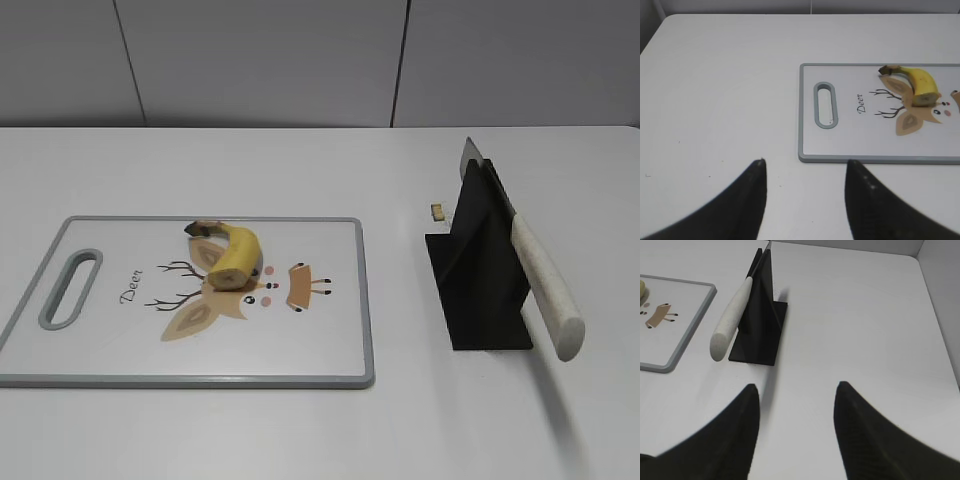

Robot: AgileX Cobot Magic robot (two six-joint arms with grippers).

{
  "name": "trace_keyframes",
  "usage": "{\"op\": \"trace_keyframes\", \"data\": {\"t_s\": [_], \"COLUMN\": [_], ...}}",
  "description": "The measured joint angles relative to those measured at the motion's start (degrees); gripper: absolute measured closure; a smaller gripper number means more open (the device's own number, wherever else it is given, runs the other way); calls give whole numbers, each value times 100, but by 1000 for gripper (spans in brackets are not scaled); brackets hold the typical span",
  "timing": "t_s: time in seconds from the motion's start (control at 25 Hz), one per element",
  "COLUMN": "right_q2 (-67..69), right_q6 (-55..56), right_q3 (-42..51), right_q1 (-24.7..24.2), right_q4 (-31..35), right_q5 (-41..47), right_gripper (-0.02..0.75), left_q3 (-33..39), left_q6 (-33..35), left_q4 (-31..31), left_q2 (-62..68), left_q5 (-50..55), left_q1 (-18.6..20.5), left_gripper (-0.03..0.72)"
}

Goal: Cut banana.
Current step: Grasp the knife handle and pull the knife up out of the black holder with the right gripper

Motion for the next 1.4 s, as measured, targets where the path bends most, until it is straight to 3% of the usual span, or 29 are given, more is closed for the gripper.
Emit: {"op": "trace_keyframes", "data": {"t_s": [0.24, 0.48, 0.72, 1.4], "right_q2": [0, 0, 365, 3352], "right_q6": [0, 0, 0, 44], "right_q3": [0, 0, -268, -1617], "right_q1": [0, 0, 0, 48], "right_q4": [33, 137, 148, 193], "right_q5": [0, 54, 188, 968], "right_gripper": [342, 163, 155, 155], "left_q3": [0, 0, 0, 0], "left_q6": [0, 0, 0, 0], "left_q4": [0, 0, 0, 0], "left_q2": [0, 0, 0, 0], "left_q5": [0, 0, 0, 0], "left_q1": [0, 0, 0, 0], "left_gripper": [207, 207, 207, 207]}}
